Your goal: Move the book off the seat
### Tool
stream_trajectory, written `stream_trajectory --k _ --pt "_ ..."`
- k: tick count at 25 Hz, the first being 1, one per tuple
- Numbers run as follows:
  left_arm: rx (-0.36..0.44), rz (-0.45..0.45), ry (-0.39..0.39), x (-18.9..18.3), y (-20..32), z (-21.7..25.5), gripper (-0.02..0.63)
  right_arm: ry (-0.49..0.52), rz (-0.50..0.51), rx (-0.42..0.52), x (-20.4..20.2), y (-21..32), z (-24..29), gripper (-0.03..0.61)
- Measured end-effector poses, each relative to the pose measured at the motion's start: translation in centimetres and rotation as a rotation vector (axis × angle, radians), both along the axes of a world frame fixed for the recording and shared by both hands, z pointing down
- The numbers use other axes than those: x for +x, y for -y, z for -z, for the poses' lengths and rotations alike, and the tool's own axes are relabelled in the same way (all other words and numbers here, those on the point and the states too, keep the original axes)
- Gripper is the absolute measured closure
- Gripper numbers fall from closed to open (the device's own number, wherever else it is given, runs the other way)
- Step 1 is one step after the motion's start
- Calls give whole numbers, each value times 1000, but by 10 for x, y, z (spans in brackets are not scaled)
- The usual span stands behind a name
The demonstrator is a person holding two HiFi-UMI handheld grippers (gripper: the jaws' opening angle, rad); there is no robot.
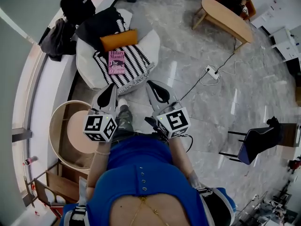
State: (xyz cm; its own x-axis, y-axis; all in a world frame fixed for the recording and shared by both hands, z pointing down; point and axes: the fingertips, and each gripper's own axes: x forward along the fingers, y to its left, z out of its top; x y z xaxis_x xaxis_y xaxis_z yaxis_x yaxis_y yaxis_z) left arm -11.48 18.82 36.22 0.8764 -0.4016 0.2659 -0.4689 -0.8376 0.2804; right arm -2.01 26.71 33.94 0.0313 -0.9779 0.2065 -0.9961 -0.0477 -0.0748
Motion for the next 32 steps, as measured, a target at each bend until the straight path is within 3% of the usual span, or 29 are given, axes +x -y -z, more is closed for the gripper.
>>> stream_trajectory --k 8,14,22,32 --pt "-4 -80 14 62 109 -4 612 -49 0 -27 46 119 0 577" --pt "-23 -103 14 81 170 -13 612 -29 -11 -14 59 185 -5 577" --pt "-5 -88 -10 91 195 0 612 -41 69 -35 50 224 -9 577" --pt "19 -2 -25 120 210 21 612 -4 230 -5 67 266 8 577"
